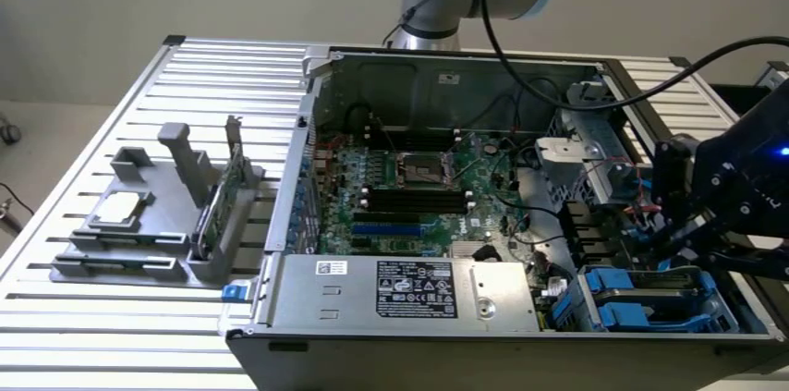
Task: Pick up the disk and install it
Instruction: 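Insert the first disk wire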
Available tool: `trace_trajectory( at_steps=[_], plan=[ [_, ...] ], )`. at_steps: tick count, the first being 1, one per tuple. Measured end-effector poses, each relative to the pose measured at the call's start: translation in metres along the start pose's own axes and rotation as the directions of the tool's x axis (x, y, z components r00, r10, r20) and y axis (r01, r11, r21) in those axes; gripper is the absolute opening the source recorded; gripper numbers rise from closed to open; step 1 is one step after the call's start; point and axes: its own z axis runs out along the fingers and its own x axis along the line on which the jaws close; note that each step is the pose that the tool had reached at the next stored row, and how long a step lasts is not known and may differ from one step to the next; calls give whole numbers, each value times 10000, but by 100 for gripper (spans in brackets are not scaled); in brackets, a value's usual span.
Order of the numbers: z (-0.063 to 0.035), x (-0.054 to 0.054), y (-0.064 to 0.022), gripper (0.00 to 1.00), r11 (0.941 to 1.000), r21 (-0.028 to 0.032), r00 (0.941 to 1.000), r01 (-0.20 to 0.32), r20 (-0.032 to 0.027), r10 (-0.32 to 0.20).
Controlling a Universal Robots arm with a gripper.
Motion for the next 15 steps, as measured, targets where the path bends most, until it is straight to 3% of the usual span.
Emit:
trace_trajectory(
  at_steps=[4,7,10,15],
  plan=[
    [-6,0,0,18,9993,88,9993,-363,-58,363],
    [-7,-1,0,18,9978,175,9980,-633,-69,634],
    [-7,-4,0,18,9958,263,9961,-881,-16,882],
    [-9,-8,0,18,9915,364,9921,-1250,163,1244]
  ],
)
